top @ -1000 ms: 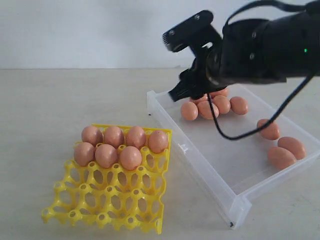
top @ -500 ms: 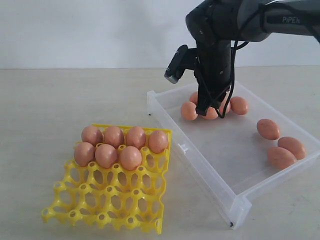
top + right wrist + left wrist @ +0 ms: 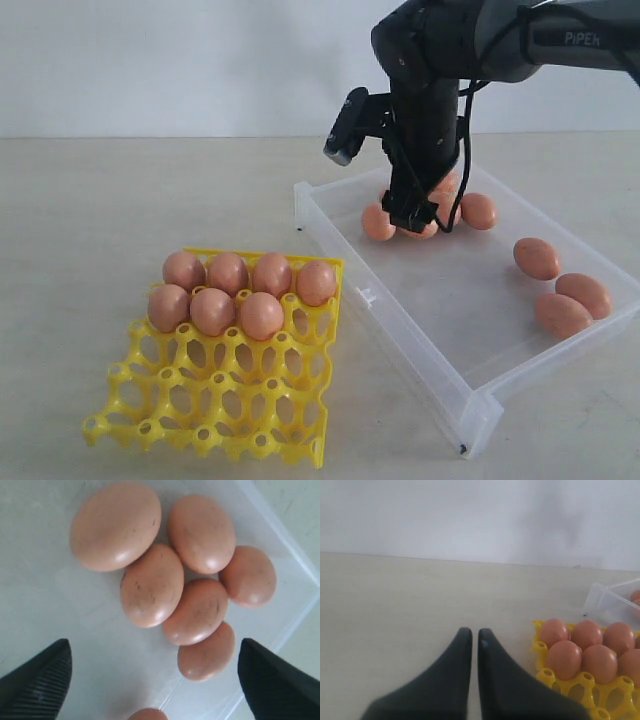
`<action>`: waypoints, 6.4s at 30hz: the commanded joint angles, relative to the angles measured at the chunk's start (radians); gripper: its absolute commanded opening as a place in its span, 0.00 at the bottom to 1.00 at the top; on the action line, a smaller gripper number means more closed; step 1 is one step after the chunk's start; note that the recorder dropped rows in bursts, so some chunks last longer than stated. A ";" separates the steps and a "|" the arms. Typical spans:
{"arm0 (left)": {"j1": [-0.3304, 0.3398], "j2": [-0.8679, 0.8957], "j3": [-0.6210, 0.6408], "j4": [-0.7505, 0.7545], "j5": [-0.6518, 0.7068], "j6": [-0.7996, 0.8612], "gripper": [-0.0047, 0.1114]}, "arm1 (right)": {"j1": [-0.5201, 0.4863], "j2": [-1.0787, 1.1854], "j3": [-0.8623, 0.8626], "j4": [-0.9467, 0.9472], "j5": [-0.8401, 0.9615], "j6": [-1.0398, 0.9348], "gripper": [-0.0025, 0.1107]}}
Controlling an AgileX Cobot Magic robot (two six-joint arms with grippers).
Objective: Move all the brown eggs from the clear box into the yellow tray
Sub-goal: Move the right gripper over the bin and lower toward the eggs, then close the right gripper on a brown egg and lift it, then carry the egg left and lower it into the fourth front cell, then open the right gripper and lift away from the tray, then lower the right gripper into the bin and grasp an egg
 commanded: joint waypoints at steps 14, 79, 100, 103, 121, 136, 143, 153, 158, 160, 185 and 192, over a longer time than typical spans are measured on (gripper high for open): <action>-0.004 -0.003 0.004 -0.003 -0.006 -0.008 0.08 | -0.070 0.004 -0.005 0.179 -0.129 0.052 0.60; -0.004 -0.003 0.004 -0.003 -0.007 -0.008 0.08 | -0.047 -0.507 1.060 -0.427 -1.860 1.347 0.02; -0.004 -0.003 0.004 -0.003 -0.007 -0.008 0.08 | -0.045 -0.201 1.060 -0.632 -2.017 1.271 0.02; -0.004 -0.003 0.004 -0.003 -0.006 -0.008 0.08 | -0.045 -0.201 1.060 -0.558 -1.959 1.212 0.02; -0.004 -0.003 0.004 -0.003 -0.006 -0.008 0.08 | 0.128 -0.201 0.878 -0.467 -1.510 0.990 0.02; -0.004 -0.003 0.004 -0.003 -0.006 -0.008 0.08 | 0.128 -0.201 0.878 -0.506 -1.508 0.990 0.37; -0.004 -0.003 0.004 -0.003 -0.006 -0.008 0.08 | 0.129 -0.216 0.878 -0.501 -1.432 1.036 0.54; -0.004 -0.003 0.004 -0.003 -0.006 -0.008 0.08 | 0.129 -0.520 0.857 -0.453 -1.326 1.187 0.53; -0.004 -0.003 0.004 -0.003 -0.006 -0.008 0.08 | 0.127 -0.534 0.658 -0.454 -0.762 1.131 0.53; -0.004 -0.003 0.004 -0.003 -0.006 -0.008 0.08 | 0.116 -0.486 0.552 -0.458 -0.542 1.057 0.53; -0.004 -0.003 0.004 -0.003 -0.006 -0.008 0.08 | -0.050 0.136 -0.151 -0.086 0.021 0.689 0.53; -0.004 -0.003 0.004 -0.003 -0.006 -0.008 0.08 | -0.053 0.149 -0.151 -0.090 -0.040 0.810 0.53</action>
